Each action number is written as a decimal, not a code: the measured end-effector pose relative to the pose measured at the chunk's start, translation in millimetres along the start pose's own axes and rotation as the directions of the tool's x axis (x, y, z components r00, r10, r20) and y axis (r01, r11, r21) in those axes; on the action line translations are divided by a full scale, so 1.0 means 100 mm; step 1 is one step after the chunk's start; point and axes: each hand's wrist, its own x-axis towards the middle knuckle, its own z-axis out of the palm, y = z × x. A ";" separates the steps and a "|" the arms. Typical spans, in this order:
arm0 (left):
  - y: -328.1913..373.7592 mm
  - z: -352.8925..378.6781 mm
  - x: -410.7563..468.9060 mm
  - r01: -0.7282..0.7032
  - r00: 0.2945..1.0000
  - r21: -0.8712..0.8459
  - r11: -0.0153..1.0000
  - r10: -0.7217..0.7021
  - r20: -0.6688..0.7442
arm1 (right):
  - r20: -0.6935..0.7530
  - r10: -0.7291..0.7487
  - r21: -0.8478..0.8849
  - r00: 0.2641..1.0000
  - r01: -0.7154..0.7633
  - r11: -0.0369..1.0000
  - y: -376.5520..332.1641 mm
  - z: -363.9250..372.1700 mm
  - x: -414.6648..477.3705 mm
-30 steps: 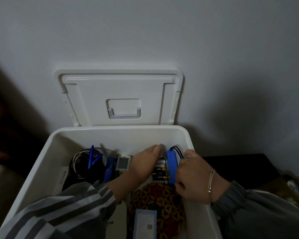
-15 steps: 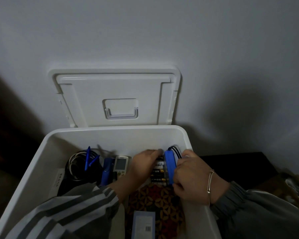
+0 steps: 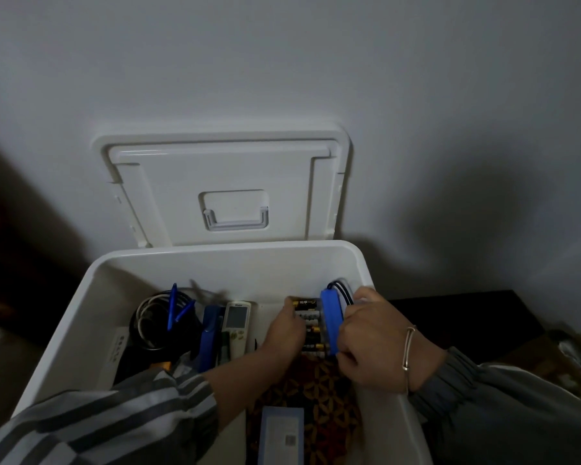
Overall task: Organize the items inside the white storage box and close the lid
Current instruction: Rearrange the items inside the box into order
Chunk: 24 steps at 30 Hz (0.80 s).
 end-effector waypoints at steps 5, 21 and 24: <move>0.19 0.16 -0.07 0.152 0.988 -0.173 0.973 -0.148 0.038 | 0.004 -0.014 -0.022 1.000 0.014 1.000 0.00 0.03 0.01; 0.12 -1.34 -0.50 -0.369 0.903 0.815 0.447 0.382 0.198 | -0.022 -0.027 -0.022 0.999 0.027 0.999 0.02 0.08 0.01; -0.01 -1.47 -0.71 -0.401 0.874 0.877 0.266 0.399 0.278 | -0.049 -0.040 -0.047 0.998 0.038 0.998 0.02 0.08 0.02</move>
